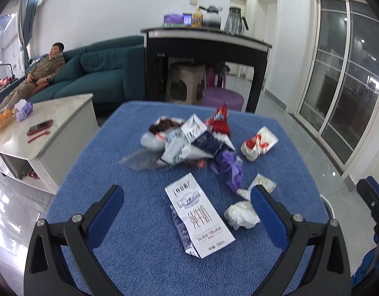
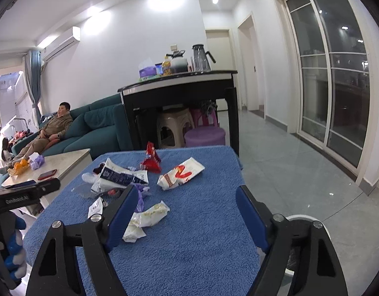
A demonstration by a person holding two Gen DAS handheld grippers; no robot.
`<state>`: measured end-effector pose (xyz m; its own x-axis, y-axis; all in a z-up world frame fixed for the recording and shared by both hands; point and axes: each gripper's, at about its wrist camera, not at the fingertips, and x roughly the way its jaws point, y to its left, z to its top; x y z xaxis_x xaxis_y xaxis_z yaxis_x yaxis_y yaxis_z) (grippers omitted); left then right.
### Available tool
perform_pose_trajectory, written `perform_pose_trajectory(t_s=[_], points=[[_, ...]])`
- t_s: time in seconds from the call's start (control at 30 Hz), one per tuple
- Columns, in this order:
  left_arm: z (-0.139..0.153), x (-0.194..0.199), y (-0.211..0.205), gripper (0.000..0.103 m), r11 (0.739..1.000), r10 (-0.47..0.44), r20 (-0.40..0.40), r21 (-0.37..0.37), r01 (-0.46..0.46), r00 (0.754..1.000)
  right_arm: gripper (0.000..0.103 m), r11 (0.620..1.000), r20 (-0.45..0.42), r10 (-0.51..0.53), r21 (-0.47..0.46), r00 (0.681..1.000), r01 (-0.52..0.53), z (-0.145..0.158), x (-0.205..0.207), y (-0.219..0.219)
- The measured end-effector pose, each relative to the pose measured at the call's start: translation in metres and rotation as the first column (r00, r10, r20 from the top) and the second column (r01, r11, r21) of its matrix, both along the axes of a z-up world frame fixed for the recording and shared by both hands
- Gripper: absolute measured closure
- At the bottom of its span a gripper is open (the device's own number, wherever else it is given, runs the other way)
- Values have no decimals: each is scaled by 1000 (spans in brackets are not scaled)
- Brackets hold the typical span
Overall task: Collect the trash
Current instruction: 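Move both tools toward the trash pile on the blue towel, then grasp the white milk carton with the left tool while the right tool grasps the cream pastry wrapper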
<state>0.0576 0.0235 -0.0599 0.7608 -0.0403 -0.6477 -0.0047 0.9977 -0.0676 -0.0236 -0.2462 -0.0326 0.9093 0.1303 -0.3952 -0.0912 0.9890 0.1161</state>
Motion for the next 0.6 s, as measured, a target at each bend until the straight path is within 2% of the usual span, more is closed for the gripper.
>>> perform_pose_trajectory(t_s=[0.3, 0.5, 0.57, 0.6], points=[[-66, 45, -11, 1, 1000, 18, -194, 11, -16, 981, 28, 1000, -85, 23, -4, 996, -23, -27, 19, -3], [-89, 69, -5, 2, 999, 43, -277, -9, -47, 960, 28, 998, -155, 64, 1, 986, -64, -46, 36, -2], [-97, 74, -4, 15, 999, 44, -299, -15, -51, 953, 28, 996, -182, 87, 8, 979, -87, -53, 44, 1], [-101, 75, -2, 17, 998, 36, -316, -31, -48, 948, 28, 995, -194, 97, 12, 976, -97, -55, 49, 2]])
